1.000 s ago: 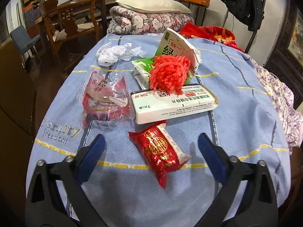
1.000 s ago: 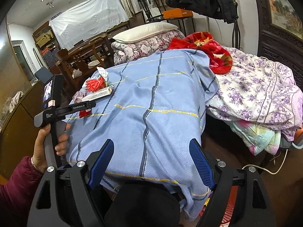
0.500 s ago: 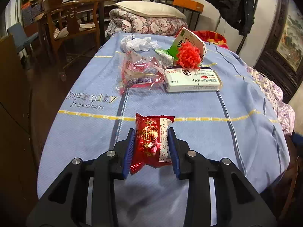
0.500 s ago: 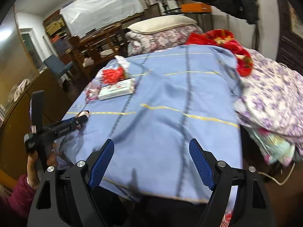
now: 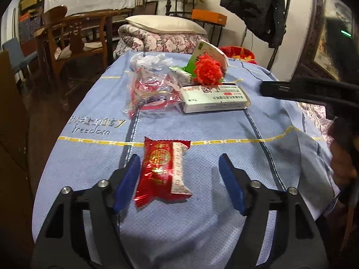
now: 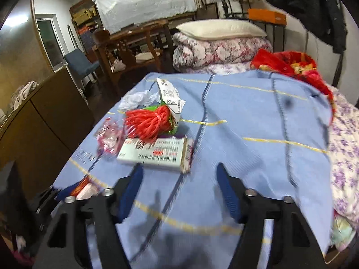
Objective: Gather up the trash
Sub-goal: 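Grasp the red snack packet with the left tool, then grasp the white medicine box with the right tool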
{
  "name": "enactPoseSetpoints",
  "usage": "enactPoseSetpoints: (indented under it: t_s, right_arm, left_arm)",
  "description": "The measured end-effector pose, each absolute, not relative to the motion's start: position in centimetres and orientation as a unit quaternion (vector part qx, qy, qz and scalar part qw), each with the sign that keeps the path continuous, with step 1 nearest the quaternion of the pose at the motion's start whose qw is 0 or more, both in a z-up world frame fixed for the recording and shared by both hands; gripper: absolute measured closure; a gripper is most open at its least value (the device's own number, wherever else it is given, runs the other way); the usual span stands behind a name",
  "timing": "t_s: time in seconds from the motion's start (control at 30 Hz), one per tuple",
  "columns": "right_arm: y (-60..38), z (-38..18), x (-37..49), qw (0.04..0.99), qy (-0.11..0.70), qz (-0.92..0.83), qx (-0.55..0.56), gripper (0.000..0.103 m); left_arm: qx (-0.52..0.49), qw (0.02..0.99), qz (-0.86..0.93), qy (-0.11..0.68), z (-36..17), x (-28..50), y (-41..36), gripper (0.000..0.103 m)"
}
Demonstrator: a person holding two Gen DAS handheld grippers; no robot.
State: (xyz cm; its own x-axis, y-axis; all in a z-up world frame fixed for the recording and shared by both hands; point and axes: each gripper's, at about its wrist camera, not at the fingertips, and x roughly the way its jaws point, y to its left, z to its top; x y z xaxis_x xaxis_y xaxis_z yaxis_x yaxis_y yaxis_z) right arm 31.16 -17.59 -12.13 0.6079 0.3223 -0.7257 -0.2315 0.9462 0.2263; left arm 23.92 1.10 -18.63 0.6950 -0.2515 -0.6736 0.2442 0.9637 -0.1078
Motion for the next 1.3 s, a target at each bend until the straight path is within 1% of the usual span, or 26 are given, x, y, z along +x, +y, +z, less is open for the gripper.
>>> enactPoseSetpoints:
  t_s: [0.03,0.07,0.13,0.17,0.2,0.23,0.27,0.3,0.4,0.43,0.47,0.5,0.53,0.57,0.6,0.73,0.83,0.9,0.97,1.07,1.1,1.13,1.17,1.3]
  right_arm:
    - [-17.3,-12.8,32.3,0.891,0.424,0.154,0.057,0.05]
    - [-17.2,-13.1,32.8,0.889,0.427,0.155,0.061,0.055]
    - [-17.2,-13.8,33.7,0.883,0.434,0.161,0.078,0.056]
    - [-17.3,-14.2,34.1,0.88,0.437,0.161,0.087,0.06]
    - [-17.3,-14.6,34.3,0.876,0.442,0.166,0.096,0.077]
    - [-17.4,-14.8,34.2,0.871,0.444,0.179,0.108,0.08]
    - [-17.5,-14.8,33.9,0.866,0.446,0.192,0.12,0.087]
    - [-17.4,-14.7,33.4,0.861,0.451,0.201,0.119,0.091]
    - [-17.0,-14.1,30.7,0.851,0.465,0.222,0.099,0.092]
    - [-17.0,-13.9,29.9,0.846,0.471,0.231,0.098,0.092]
    - [-16.9,-13.6,28.5,0.836,0.48,0.246,0.097,0.089]
    - [-16.9,-13.3,27.8,0.836,0.48,0.248,0.094,0.084]
    - [-16.8,-13.1,27.1,0.838,0.477,0.249,0.089,0.077]
    - [-16.8,-12.6,26.4,0.848,0.468,0.239,0.075,0.06]
    - [-16.6,-12.1,26.0,0.86,0.454,0.225,0.056,0.053]
    - [-15.4,-11.0,26.1,0.888,0.416,0.196,-0.016,0.047]
    - [-13.7,-10.8,27.1,0.893,0.396,0.209,-0.054,0.038]
    - [-12.5,-10.9,27.9,0.898,0.376,0.207,-0.095,0.029]
    - [-11.8,-11.3,28.8,0.899,0.368,0.206,-0.118,0.026]
    - [-11.5,-12.5,30.8,0.886,0.394,0.215,-0.116,0.026]
    - [-11.7,-13.1,31.0,0.882,0.404,0.217,-0.109,0.031]
    - [-11.7,-13.5,31.3,0.879,0.411,0.218,-0.103,0.039]
    - [-11.8,-13.8,31.4,0.875,0.42,0.223,-0.094,0.043]
    - [-13.1,-12.4,28.3,0.885,0.402,0.223,-0.072,0.045]
  left_arm:
    - [-0.002,0.921,-0.135,0.365,-18.7,23.9,0.9,0.028]
    - [0.001,0.921,-0.136,0.364,-18.7,23.8,0.8,0.027]
    - [0.004,0.921,-0.137,0.364,-18.7,23.9,0.6,0.025]
    - [0.005,0.921,-0.139,0.365,-18.7,24.0,0.6,0.023]
    - [0.005,0.92,-0.14,0.366,-18.7,24.0,0.5,0.022]
    - [0.006,0.919,-0.14,0.367,-18.7,24.1,0.4,0.02]
    - [0.007,0.919,-0.14,0.369,-18.7,24.1,0.4,0.019]
    - [0.007,0.919,-0.137,0.37,-18.7,24.1,0.3,0.019]
    - [-0.003,0.918,-0.132,0.374,-18.6,23.8,0.7,0.016]
    - [-0.007,0.917,-0.132,0.375,-18.6,23.7,1.0,0.015]
    - [-0.014,0.917,-0.131,0.377,-18.6,23.5,1.3,0.014]
    - [-0.021,0.915,-0.131,0.38,-18.5,23.4,1.6,0.014]
    - [-0.024,0.915,-0.13,0.381,-18.4,23.3,1.9,0.014]
    - [-0.028,0.914,-0.129,0.384,-18.3,23.2,2.1,0.013]
    - [-0.031,0.913,-0.128,0.386,-18.3,23.1,2.2,0.013]
    - [-0.03,0.913,-0.118,0.39,-18.2,22.7,2.7,0.012]
    - [-0.03,0.913,-0.113,0.39,-18.3,22.6,2.9,0.012]
    - [-0.031,0.914,-0.111,0.39,-18.3,22.6,3.0,0.012]
    - [-0.03,0.914,-0.11,0.39,-18.3,22.7,3.1,0.012]
    - [-0.026,0.914,-0.107,0.391,-18.3,22.9,3.2,0.012]
    - [-0.026,0.914,-0.106,0.391,-18.3,23.0,3.3,0.012]
    - [-0.026,0.914,-0.105,0.392,-18.3,23.0,3.3,0.012]
    - [-0.027,0.913,-0.105,0.392,-18.3,23.1,3.4,0.012]
    - [-0.033,0.913,-0.103,0.393,-18.3,23.1,3.7,0.012]
